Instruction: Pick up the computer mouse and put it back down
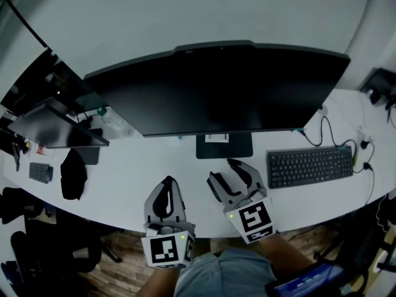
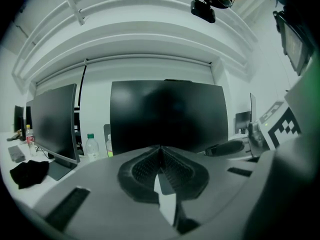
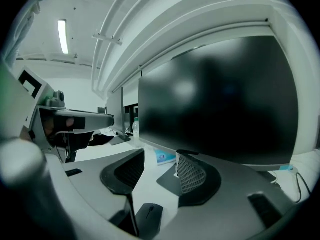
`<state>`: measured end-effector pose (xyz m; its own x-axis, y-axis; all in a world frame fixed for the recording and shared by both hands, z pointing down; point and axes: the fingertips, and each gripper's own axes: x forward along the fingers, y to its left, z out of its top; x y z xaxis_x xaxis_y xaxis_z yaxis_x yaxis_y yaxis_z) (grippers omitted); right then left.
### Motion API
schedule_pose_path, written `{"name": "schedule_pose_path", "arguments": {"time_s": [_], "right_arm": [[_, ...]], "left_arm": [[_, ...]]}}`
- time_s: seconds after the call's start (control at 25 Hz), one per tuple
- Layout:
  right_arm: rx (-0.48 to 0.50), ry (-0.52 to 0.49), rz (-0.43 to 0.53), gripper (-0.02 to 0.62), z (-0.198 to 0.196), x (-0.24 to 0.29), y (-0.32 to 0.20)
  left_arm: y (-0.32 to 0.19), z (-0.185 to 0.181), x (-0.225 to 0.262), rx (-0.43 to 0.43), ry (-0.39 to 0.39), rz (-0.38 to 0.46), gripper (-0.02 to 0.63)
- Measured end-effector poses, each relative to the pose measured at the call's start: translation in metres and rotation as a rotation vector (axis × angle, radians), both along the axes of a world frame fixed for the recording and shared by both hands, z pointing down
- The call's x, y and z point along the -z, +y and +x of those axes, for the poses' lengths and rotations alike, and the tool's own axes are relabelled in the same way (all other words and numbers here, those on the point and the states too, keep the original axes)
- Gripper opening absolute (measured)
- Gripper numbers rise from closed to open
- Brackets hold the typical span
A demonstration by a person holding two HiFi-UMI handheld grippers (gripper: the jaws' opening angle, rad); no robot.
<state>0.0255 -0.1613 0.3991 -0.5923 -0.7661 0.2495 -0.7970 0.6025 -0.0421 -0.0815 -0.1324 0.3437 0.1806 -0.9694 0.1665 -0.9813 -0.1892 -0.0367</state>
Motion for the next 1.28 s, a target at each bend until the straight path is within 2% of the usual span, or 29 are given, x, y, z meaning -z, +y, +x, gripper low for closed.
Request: {"name": "schedule_pose_path", "arguments": {"time_s": [0.6, 0.96, 1.28], "right_arm": [[-0.006, 0.139, -0.267, 0.291, -0.017, -0.123, 0.036], [-0.013, 0.222, -0.337, 0.346, -0.017, -0.169, 0.043], [-0.022, 0.25, -0.37, 0.348, -0.017, -0.186, 0.041]], "left_arm": [[0.0, -0.013, -0.073, -0.042, 0.042, -0.168, 0.008], [0.005, -0.017, -0.108, -0.042, 0.054, -0.235, 0.008], [0.005, -0.022, -0.119, -0.032, 0.062, -0.255, 0.008]]}}
